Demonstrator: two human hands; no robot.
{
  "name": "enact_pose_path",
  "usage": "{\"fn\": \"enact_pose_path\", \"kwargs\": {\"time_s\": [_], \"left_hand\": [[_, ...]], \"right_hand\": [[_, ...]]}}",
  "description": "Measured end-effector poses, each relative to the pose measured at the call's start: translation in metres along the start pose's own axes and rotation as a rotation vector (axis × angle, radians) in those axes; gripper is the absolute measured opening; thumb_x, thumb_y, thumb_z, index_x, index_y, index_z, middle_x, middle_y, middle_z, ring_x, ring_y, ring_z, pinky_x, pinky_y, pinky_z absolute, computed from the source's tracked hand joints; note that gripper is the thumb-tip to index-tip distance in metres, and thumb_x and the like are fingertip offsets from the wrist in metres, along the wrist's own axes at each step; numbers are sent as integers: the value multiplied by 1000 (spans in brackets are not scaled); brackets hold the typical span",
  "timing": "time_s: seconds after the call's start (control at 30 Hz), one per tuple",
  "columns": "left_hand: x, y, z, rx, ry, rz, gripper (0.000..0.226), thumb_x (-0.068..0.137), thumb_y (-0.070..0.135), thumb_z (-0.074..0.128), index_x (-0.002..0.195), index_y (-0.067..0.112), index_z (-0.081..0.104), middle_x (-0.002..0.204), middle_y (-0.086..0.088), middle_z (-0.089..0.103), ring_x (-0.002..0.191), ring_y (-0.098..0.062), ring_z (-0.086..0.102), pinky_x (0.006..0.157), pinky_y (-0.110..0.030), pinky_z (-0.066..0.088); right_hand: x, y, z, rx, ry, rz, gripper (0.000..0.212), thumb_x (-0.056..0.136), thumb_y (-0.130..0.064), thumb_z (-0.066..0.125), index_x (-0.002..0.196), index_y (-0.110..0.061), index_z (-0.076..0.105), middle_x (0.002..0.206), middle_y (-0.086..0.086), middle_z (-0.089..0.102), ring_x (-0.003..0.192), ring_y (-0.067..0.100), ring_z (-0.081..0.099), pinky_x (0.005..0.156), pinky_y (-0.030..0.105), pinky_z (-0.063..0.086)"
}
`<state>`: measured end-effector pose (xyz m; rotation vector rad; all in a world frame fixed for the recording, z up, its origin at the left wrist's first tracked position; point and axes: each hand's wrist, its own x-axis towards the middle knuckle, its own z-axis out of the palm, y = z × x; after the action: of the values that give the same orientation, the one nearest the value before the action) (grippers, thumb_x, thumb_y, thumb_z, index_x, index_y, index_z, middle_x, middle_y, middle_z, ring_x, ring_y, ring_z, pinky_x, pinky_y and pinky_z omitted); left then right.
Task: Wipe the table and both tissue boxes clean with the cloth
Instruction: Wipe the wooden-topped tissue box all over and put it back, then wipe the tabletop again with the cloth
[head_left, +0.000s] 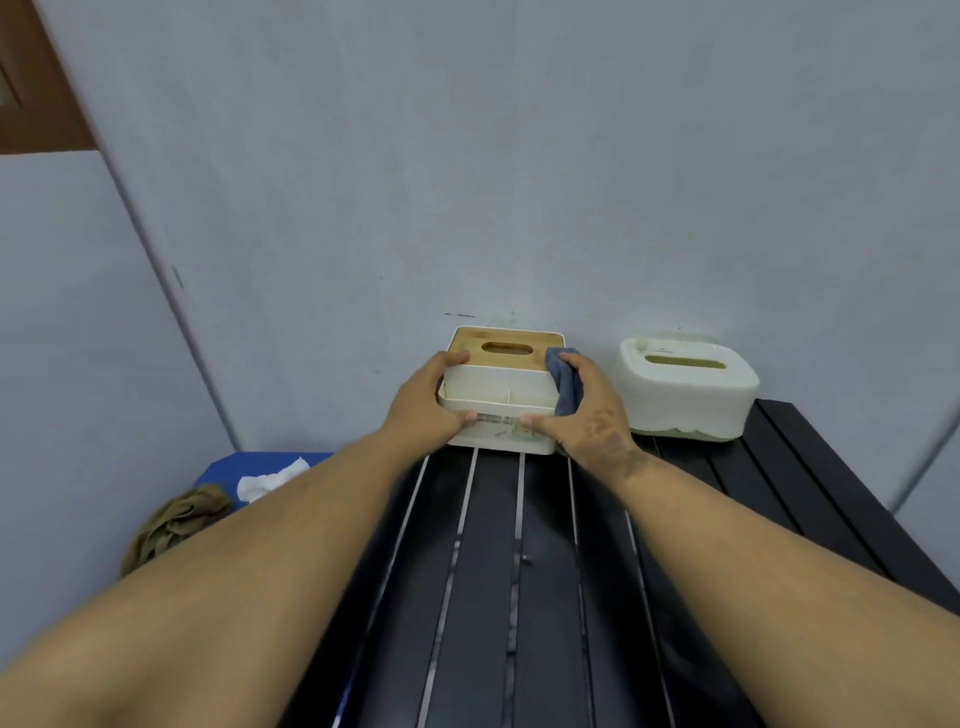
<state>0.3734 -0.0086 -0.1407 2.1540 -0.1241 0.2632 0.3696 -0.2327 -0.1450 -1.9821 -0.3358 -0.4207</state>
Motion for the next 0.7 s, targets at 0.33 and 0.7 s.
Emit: {"fn": "enact_pose_path", "kwargs": {"time_s": [0.33,0.7], "left_hand": [[27,-12,10,9,34,21,75,81,5,78,142,38,48,134,2,56,112,-20,59,93,-30,53],[-3,20,-1,324,-58,-69,95,82,40,74,160,40,18,164,-12,21,149,-32,31,121,-46,32]], "right_hand": [[20,16,9,-39,16,21,94,61,-26,91,140,-19,39,128,-7,44,116,4,42,94,-3,28],[-2,-25,-36,-151,-31,90,44,94,-3,52,137,-6,43,127,10,50,115,22,48,91,7,33]]}}
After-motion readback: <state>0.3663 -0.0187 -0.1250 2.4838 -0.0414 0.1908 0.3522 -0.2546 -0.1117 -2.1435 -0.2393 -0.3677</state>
